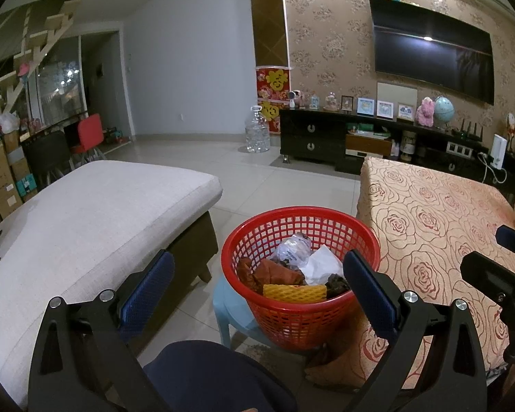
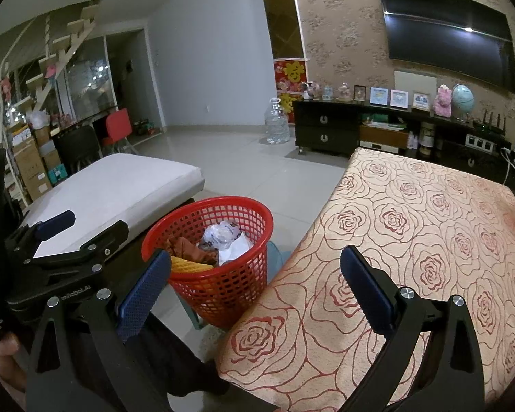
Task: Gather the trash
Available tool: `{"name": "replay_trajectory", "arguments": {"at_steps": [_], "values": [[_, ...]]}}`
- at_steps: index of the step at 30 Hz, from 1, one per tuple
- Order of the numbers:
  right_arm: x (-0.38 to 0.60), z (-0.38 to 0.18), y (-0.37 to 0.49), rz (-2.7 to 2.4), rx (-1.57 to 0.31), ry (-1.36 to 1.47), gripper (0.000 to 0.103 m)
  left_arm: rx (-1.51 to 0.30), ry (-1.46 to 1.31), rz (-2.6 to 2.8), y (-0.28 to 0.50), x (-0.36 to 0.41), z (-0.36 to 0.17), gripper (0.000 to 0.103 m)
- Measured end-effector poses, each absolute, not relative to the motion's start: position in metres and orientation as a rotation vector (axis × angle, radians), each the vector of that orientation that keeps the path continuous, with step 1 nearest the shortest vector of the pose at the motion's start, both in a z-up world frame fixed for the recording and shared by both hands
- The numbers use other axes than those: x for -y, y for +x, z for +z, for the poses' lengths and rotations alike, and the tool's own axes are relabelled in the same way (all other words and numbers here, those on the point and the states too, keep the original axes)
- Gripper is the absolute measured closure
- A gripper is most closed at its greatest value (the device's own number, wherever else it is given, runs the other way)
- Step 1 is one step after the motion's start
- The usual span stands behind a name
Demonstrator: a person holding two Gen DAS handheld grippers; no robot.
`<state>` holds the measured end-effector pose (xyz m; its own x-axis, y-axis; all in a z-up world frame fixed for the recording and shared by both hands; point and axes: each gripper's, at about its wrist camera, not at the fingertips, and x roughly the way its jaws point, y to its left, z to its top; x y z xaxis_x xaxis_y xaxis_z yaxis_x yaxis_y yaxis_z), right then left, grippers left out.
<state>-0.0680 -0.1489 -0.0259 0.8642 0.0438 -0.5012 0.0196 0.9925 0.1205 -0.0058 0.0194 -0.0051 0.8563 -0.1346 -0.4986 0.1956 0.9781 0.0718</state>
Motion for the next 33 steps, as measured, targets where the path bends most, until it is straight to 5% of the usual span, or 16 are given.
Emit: {"name": "replay_trajectory", "arguments": {"at_steps": [33], "values": [[0.1552, -0.0229, -0.0701, 0.002, -0.532, 0.124, 0.007, -0.522, 0.102, -0.175, -0.0146, -0.0134, -0.0114, 0.008]]}}
